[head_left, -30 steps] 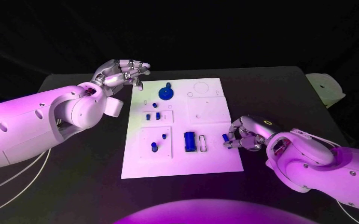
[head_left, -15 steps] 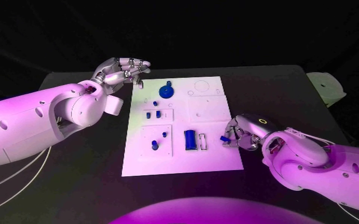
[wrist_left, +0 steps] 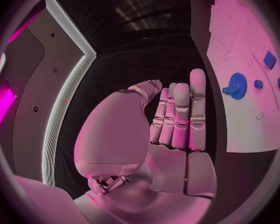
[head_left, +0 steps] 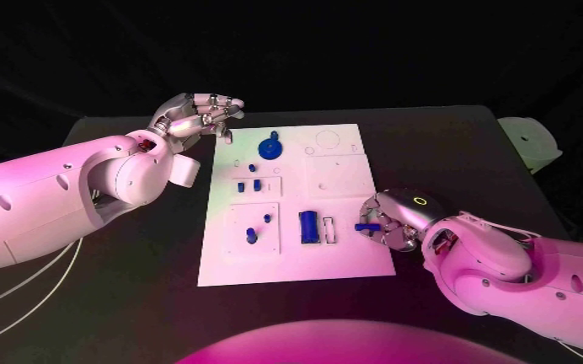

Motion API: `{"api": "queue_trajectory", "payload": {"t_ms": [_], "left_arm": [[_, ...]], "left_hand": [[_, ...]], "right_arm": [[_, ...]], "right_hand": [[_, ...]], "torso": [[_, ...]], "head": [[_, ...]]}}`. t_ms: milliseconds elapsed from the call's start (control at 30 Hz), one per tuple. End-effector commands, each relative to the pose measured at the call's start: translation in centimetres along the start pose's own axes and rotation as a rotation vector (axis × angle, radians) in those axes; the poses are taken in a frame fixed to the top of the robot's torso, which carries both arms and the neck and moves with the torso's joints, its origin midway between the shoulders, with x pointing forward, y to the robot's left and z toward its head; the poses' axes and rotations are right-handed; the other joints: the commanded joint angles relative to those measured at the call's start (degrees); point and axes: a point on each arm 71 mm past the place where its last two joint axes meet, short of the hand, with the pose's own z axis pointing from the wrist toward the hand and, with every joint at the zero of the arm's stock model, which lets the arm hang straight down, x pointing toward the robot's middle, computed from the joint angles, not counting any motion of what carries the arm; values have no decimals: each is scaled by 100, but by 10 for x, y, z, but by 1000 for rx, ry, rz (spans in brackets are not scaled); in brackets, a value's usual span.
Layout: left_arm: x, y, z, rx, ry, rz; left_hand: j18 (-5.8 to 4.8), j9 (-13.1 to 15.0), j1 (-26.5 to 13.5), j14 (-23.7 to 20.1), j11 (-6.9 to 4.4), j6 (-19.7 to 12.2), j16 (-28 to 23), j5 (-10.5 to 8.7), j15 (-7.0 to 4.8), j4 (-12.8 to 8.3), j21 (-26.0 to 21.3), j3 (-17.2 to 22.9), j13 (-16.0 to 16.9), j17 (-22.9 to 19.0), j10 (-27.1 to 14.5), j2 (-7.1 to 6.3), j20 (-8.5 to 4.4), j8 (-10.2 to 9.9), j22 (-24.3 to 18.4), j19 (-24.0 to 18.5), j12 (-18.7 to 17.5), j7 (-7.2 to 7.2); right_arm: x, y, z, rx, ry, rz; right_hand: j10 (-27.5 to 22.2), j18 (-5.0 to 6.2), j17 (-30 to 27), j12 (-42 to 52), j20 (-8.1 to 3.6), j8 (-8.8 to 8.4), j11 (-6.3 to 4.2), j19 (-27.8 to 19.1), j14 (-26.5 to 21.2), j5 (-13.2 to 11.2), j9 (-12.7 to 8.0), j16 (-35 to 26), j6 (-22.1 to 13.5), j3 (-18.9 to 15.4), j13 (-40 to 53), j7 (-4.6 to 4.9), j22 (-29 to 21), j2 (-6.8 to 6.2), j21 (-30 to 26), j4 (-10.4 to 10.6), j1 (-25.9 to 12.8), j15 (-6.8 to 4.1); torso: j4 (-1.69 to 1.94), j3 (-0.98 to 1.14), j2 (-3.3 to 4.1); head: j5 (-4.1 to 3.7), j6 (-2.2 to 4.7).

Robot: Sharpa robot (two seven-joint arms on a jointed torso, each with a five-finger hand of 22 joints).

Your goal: Assemble the parts on the task board

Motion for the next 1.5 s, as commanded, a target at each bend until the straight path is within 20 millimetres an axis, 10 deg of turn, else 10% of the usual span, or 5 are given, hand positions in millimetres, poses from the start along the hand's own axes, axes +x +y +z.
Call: {"api": "queue_trajectory", "payload": {"t_ms": [33,367,1500], "left_arm": [[2,-1,0,4,16,-10],[2,-1,0,1,16,-10],[5,-1,-1,-3,30,-15]], "left_hand": [[38,10,-45,-37,-16,-48,21,-10,9,13,-25,12,5,-5,-41,-23,11,23,-6,-7,23,3],[38,10,-45,-37,-16,-48,21,-10,9,13,-25,12,5,-5,-41,-23,11,23,-6,-7,23,3],[39,12,-33,-39,-15,-56,23,-8,8,2,-28,20,5,-10,-53,-24,10,25,-8,-5,31,6]], "right_arm": [[5,-3,-3,48,32,20],[-4,5,-1,77,34,165],[6,42,27,33,93,235]], "right_hand": [[59,-40,1315,39,-13,141,2,599,556,-48,200,18,61,1364,-146,-16,1506,-105,31,-793,-482,62],[92,-40,1329,120,-10,204,8,599,560,-76,345,24,63,1973,-90,-23,1506,-154,31,-1106,-1135,60],[159,-40,1319,322,-56,352,-63,599,558,68,493,18,212,1613,27,-120,1506,-305,31,-1098,-1938,2]], "torso": [[7,-1,-2],[12,-9,1],[8,4,6]], "head": [[9,-4],[0,4],[29,-50]]}}
